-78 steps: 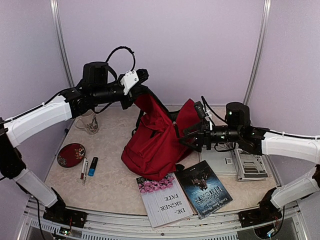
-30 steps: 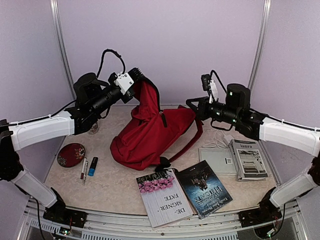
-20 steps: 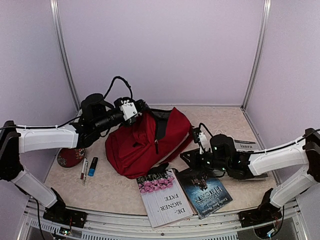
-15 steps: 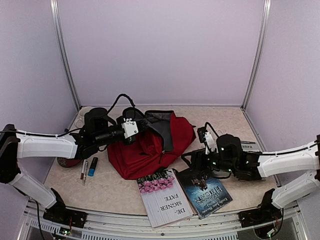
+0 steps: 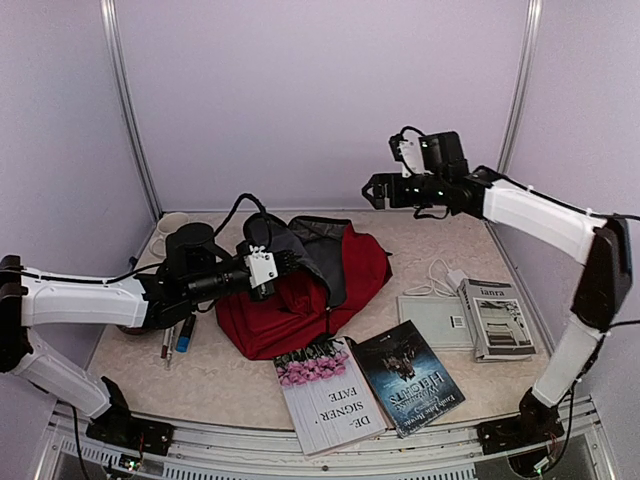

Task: Pack the student bag
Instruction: Adjust the student bag at the center of the board.

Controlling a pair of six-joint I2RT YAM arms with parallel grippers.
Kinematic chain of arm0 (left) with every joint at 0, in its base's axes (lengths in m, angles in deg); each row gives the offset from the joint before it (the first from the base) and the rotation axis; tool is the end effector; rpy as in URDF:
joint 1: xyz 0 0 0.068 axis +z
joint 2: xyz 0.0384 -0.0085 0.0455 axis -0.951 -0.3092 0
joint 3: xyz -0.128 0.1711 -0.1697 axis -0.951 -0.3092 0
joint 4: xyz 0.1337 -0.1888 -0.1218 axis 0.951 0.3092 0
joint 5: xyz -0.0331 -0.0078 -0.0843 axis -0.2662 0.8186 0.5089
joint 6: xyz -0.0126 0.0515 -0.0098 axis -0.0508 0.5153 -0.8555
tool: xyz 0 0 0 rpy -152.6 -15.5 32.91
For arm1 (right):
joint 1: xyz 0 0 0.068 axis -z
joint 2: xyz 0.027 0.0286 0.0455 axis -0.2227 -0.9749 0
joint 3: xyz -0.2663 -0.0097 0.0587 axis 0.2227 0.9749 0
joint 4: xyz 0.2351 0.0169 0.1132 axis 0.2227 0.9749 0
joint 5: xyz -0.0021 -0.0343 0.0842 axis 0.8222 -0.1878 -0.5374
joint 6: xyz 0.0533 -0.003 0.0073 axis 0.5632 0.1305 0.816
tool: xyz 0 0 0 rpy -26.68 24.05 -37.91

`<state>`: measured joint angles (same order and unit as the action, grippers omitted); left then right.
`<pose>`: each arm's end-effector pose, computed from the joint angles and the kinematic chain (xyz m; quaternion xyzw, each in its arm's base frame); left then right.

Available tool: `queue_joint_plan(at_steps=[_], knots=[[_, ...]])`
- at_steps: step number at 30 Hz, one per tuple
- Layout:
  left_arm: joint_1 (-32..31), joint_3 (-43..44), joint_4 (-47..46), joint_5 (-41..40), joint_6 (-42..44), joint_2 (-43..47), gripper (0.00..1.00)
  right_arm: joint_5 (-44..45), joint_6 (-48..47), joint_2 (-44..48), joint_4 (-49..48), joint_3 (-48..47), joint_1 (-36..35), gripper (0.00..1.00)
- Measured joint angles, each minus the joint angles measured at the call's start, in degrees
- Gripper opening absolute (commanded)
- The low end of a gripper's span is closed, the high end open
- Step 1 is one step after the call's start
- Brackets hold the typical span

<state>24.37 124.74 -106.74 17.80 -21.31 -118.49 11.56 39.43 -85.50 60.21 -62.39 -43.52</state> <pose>0.2024 -0.2323 0.2608 0.5997 0.4529 -0.0713 0.6558 0.3506 0.2100 0.3427 -0.1230 0.8381 0.2306 0.4788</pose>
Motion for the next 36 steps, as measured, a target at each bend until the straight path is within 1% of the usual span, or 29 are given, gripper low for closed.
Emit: queue_joint_plan(at_steps=[2,4,8,11,12,13,14,15,17,18,21,23,25,28,31,33,34,36], knots=[[-0.4,0.0,0.0,-0.2,-0.2,0.0,0.0,-1.6,-2.4,-11.9,4.7,-13.0,0.3,1.0],[-0.6,0.0,0.1,-0.4,-0.3,0.0,0.0,-3.3,-4.7,-22.1,10.3,-23.8,0.6,1.0],[-0.8,0.0,0.1,-0.5,-0.4,0.0,0.0,-7.9,-9.0,-38.0,19.6,-40.5,0.8,0.99],[-0.8,0.0,0.1,-0.5,-0.4,-0.1,0.0,-10.3,-11.7,-44.0,23.5,-43.0,0.8,0.96],[-0.8,0.0,0.2,-0.5,-0.4,-0.2,0.0,-10.4,-12.4,-45.4,24.9,-42.9,0.8,0.93],[-0.8,0.0,0.3,-0.5,-0.4,-0.2,0.0,-10.3,-13.2,-46.3,25.7,-42.6,0.8,0.84],[-0.8,0.0,0.4,-0.5,-0.3,-0.2,0.0,-9.9,-13.9,-46.8,26.4,-41.8,0.8,0.66],[-0.8,0.0,0.6,-0.5,-0.3,-0.2,0.0,-9.7,-14.6,-46.8,26.9,-40.7,0.9,0.45],[-0.8,0.0,1.1,-0.5,-0.3,-0.2,0.0,-9.1,-15.5,-46.6,27.3,-39.6,1.0,0.11],[-0.7,0.0,1.2,-0.5,-0.3,-0.2,0.0,-9.1,-15.8,-46.5,27.3,-39.4,1.2,0.0],[-0.2,0.0,1.3,-1.1,-0.2,-0.2,0.0,-9.6,-15.8,-44.3,26.7,-37.2,1.6,0.0],[0.6,0.0,1.2,-2.0,0.5,-0.2,0.0,-10.4,-14.8,-41.2,25.6,-34.4,1.8,0.0],[1.9,0.0,0.9,-3.5,1.6,-0.1,0.0,-11.9,-13.2,-36.3,22.9,-30.3,1.9,0.0],[4.7,0.3,-0.4,-5.8,4.0,-0.2,0.0,-14.4,-8.9,-25.8,16.0,-21.6,1.9,0.0],[8.1,3.0,-2.1,-6.1,6.9,-1.0,0.0,-15.3,-2.4,-10.9,3.5,-6.5,1.7,0.0],[9.8,5.4,-4.3,-5.2,8.7,-1.6,0.0,-13.6,1.4,-1.3,-4.0,3.0,0.9,0.0],[10.7,6.8,-5.7,-4.4,9.6,-1.9,0.0,-11.4,3.8,4.6,-10.1,9.6,0.2,0.0],[11.9,9.8,-8.6,-2.7,10.8,-2.9,0.02,-6.3,7.8,14.2,-18.7,19.7,-1.9,0.0]])
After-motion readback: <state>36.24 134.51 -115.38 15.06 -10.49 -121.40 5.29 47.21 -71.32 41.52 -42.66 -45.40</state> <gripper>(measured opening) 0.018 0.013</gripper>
